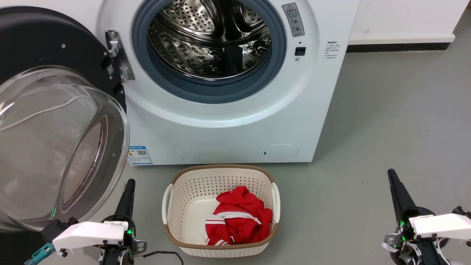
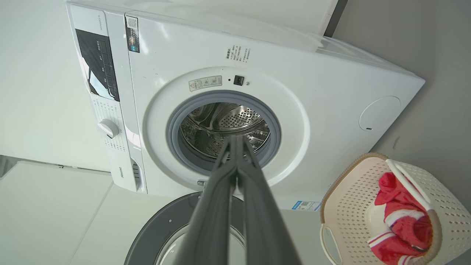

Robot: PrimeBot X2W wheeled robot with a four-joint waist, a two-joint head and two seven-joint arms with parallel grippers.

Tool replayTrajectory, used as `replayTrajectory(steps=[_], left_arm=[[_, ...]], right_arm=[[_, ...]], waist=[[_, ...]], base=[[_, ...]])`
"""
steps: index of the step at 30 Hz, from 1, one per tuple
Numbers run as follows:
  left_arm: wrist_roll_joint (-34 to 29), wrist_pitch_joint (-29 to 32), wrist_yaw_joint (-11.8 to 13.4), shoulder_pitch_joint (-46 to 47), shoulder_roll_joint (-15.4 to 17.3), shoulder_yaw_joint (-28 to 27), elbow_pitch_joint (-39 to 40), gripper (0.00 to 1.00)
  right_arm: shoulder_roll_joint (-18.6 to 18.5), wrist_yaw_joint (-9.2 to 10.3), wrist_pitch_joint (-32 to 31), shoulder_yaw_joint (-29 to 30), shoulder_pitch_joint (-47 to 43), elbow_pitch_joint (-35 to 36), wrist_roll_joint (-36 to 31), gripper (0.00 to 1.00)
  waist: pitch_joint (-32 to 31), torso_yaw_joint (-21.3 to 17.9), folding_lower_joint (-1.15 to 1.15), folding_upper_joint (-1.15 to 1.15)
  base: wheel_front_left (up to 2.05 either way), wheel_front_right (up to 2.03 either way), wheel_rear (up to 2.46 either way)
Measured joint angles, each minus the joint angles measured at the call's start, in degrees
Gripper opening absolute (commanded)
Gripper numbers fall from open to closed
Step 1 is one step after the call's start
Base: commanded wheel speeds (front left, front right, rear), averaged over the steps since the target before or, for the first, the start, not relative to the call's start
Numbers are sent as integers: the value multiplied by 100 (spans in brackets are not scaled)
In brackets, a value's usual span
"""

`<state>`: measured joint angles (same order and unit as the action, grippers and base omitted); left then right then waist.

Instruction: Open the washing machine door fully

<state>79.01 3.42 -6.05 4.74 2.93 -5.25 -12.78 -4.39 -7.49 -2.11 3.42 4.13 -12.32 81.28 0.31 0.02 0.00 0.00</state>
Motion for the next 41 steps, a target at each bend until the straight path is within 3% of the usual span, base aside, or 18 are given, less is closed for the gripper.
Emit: replayTrajectory(steps=[28,41], left_arm=[[1294,307,-135,116,-2,-123,-126,0],[1334,315,-137,121,-2,-127,-132,0]], right_arm=[[10,0,-294,124,149,-155,1218,0],[26,0,-304,155,158,-163,1250,0]], waist=[[-13,-2,0,0],[-13,-2,0,0]], base=[[0,0,0],[0,0,0]])
